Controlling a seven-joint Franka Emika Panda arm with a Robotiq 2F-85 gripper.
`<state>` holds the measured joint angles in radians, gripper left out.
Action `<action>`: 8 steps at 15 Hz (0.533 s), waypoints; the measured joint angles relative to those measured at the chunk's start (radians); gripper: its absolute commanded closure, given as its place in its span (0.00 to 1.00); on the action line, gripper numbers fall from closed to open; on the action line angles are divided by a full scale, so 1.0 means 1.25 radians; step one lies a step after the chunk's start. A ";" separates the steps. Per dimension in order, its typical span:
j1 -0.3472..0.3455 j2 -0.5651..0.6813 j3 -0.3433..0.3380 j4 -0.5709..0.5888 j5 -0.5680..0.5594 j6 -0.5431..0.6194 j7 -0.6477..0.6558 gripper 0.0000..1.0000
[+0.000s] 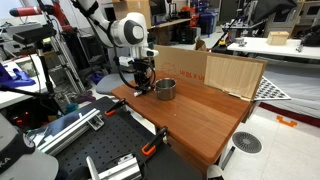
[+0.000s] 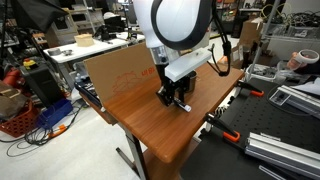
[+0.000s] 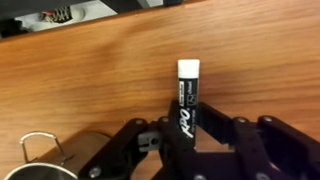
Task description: Put the marker inside the cup
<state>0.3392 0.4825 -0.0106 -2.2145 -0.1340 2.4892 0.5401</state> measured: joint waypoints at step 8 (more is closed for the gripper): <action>-0.002 -0.066 0.024 0.016 0.002 -0.016 -0.012 0.94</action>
<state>0.3370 0.3995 0.0190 -2.1940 -0.1315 2.4696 0.5254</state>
